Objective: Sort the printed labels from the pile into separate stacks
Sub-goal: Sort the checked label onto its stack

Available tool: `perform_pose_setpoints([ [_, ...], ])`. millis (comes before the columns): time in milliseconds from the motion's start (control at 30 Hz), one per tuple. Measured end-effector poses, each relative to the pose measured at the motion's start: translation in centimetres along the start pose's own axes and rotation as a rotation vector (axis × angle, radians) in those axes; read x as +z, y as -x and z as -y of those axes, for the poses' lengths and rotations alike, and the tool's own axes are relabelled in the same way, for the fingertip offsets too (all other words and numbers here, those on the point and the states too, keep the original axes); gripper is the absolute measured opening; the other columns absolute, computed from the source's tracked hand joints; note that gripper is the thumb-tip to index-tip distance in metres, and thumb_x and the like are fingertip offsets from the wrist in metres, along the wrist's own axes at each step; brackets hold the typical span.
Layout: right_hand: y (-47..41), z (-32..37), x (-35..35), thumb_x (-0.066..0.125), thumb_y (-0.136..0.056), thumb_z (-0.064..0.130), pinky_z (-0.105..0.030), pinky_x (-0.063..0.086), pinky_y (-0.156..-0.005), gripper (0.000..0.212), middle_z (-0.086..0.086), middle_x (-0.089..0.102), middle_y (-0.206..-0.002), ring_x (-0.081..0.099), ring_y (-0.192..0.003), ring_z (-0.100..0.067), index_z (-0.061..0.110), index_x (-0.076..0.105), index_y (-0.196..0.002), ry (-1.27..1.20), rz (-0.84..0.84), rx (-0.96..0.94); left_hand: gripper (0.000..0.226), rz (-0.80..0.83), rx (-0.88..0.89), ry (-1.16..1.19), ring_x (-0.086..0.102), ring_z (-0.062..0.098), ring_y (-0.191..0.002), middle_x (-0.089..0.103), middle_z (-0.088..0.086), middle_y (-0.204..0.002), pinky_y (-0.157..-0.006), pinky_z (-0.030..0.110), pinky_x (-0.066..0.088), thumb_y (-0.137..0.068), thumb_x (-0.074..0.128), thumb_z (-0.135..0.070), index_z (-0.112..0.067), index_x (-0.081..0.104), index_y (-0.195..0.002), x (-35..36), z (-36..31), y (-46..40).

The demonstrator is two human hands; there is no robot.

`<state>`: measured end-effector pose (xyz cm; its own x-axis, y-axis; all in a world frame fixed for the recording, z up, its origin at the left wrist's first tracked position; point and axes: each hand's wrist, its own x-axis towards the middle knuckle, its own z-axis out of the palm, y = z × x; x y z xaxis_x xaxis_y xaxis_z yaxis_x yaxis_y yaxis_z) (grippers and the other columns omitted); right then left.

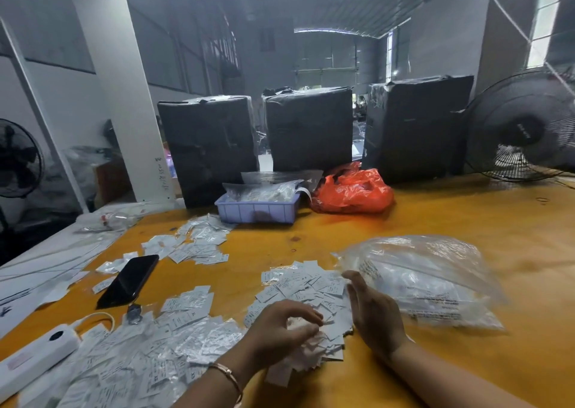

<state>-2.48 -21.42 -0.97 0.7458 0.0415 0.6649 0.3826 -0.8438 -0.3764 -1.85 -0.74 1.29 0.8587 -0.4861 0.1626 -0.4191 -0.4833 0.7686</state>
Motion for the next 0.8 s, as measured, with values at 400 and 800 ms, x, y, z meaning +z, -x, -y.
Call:
perform_pose_setpoints([
  [400,0.0,-0.4,0.9,0.053,-0.091,0.002,-0.028,0.031,-0.045,0.035,-0.007,0.062,-0.061,0.052,-0.046,-0.026,0.01,0.056,-0.124,0.082,0.053,0.083,0.027,-0.427,-0.18,0.317,0.067,0.01,-0.081,0.072,-0.005,-0.082,-0.07,0.021,0.054,-0.088,0.056,-0.003,-0.025,0.07,-0.082,5.0,-2.8,-2.9],
  [800,0.0,-0.2,0.9,0.05,-0.089,-0.003,-0.028,0.032,-0.048,0.039,-0.012,0.065,-0.07,0.045,-0.049,-0.023,0.009,0.054,-0.127,0.048,0.024,0.113,0.024,-0.521,0.083,-0.047,0.064,-0.001,-0.084,0.07,-0.014,-0.085,-0.063,0.007,0.045,-0.087,0.061,-0.003,-0.023,0.073,-0.093,3.3,-0.6,3.1],
])
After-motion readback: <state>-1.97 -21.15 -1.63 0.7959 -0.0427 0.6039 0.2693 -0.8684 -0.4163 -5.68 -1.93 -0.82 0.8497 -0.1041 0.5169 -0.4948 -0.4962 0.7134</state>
